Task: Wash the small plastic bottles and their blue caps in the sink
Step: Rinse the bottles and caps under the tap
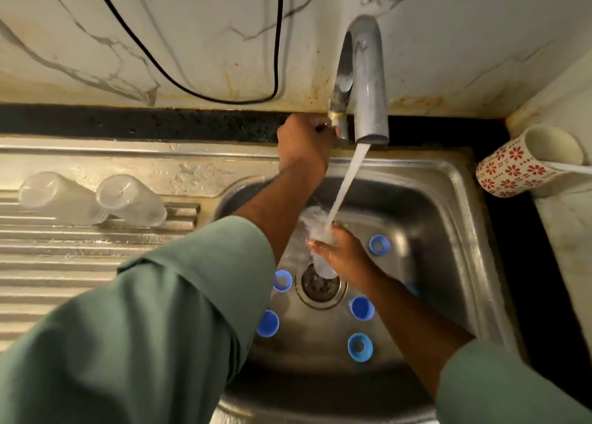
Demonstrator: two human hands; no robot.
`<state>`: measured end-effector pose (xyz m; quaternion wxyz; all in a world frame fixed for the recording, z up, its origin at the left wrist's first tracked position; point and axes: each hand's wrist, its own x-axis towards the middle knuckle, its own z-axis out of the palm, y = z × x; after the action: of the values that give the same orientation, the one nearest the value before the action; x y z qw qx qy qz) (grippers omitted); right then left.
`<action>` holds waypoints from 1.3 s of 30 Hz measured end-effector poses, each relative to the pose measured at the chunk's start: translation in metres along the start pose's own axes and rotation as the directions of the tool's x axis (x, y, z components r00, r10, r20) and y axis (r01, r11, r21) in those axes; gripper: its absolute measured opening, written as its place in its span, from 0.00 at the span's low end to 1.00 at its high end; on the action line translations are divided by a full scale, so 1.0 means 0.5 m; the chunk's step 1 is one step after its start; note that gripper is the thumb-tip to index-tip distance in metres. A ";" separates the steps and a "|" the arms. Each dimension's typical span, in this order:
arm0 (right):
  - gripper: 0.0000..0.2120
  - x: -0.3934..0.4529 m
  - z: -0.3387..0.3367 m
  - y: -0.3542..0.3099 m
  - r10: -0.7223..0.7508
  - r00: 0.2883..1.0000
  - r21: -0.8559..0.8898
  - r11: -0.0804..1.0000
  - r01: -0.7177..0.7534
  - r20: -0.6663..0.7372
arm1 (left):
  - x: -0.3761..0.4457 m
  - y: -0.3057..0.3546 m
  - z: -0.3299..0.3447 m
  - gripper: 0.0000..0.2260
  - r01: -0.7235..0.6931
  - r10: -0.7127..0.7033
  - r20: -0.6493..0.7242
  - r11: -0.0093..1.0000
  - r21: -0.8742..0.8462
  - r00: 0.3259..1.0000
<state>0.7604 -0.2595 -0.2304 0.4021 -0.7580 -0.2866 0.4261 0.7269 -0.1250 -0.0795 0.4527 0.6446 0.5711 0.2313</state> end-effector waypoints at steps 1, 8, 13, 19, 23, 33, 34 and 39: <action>0.12 -0.003 -0.004 -0.008 0.077 0.997 0.053 0.996 -0.077 -0.004 | -0.004 0.001 0.003 0.09 0.079 -0.081 -0.008 0.990 -0.120 0.997; 0.21 -0.034 -0.042 -0.042 0.566 0.707 0.470 0.530 -0.705 0.423 | -0.021 0.003 0.011 0.05 -0.033 0.033 -0.001 0.998 0.050 0.999; 0.29 -0.027 -0.058 -0.058 0.550 0.764 0.139 0.774 -0.618 0.336 | -0.038 0.021 0.001 0.13 -0.250 0.209 0.183 0.937 0.244 0.961; 0.23 -0.019 -0.096 -0.130 0.057 0.997 -0.815 0.575 -0.072 -0.048 | -0.039 -0.042 -0.036 0.19 -0.415 0.263 0.331 0.704 0.576 0.906; 0.30 -0.053 -0.130 -0.177 -0.287 0.948 -0.851 0.524 0.033 -0.140 | -0.097 -0.147 -0.054 0.20 -0.336 0.093 0.369 0.655 0.677 0.925; 0.22 -0.140 -0.098 -0.104 -0.192 0.980 -0.847 0.512 0.144 0.050 | -0.254 -0.293 -0.194 0.21 -0.301 0.052 0.336 0.587 0.752 0.941; 0.21 -0.143 -0.087 -0.109 -0.159 0.985 -0.867 0.481 0.133 0.064 | -0.265 -0.301 -0.214 0.20 -0.287 0.068 0.309 0.600 0.747 0.948; 0.20 -0.165 -0.035 -0.157 -0.142 0.986 -0.837 0.526 0.151 0.089 | -0.307 -0.352 -0.333 0.21 -0.162 0.031 0.183 0.625 0.764 0.983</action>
<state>0.7296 -0.2898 -0.1234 0.0221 -0.8288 -0.5203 0.2048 0.4615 -0.2281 -0.1144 0.1604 0.8217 0.5433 -0.0626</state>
